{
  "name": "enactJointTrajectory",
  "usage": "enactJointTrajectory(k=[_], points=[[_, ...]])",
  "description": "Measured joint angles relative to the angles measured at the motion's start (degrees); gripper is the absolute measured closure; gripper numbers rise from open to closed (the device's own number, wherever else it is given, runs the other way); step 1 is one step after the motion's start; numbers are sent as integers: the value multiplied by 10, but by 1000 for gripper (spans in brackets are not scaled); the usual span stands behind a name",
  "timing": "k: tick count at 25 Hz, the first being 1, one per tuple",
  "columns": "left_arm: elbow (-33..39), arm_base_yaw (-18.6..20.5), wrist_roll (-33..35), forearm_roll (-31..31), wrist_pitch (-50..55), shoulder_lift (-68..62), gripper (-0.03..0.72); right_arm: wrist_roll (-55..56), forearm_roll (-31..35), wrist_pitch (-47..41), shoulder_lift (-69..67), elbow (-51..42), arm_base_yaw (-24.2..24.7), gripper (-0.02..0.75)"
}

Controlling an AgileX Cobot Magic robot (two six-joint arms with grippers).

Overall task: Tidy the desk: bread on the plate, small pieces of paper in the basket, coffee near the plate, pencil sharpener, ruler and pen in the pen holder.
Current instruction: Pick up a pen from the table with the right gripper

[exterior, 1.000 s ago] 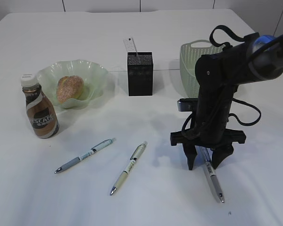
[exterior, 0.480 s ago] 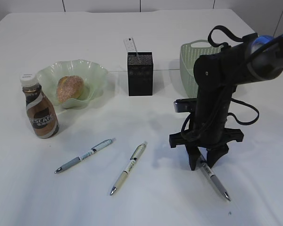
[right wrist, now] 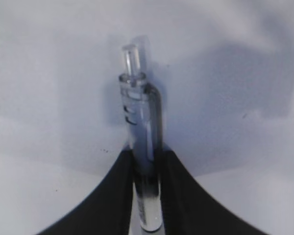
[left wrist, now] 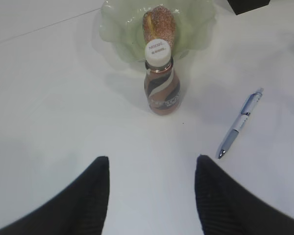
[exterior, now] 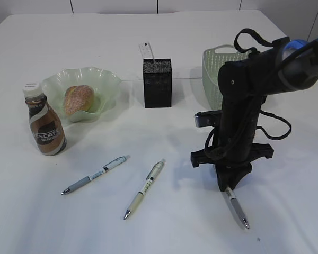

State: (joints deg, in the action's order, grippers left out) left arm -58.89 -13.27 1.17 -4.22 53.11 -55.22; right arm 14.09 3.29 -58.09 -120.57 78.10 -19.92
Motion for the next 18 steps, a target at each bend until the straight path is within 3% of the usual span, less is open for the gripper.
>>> enactJointTrajectory(k=[18], points=[[0, 0, 0, -1, -12, 0, 295, -24, 0, -69, -4, 17, 0, 602]])
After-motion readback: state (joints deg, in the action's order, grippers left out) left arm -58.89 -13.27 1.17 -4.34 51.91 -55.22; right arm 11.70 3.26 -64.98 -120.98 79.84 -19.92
